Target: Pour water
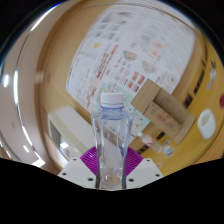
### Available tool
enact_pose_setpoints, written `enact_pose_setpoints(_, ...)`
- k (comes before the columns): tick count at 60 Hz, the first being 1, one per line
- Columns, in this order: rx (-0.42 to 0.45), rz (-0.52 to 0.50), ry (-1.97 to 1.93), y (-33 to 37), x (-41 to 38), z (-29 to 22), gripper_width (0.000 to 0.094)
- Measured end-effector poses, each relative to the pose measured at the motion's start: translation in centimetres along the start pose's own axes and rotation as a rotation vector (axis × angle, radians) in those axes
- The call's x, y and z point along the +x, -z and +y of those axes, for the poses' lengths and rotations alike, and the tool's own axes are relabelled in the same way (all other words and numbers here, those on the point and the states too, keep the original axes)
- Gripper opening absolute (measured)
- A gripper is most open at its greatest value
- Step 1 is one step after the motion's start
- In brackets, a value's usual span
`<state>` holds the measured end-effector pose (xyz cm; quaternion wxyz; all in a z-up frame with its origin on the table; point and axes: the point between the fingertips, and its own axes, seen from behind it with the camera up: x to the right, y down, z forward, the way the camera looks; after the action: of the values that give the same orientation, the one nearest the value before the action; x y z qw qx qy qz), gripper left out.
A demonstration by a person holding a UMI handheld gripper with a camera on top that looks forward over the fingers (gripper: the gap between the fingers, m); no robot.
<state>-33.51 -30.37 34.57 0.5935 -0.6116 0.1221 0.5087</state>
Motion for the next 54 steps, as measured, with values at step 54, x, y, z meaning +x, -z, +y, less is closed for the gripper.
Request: enact_pose_setpoints(54, 0.130, -0.052, -0.833, -8.5, 19.4, -9.6, 0.0284)
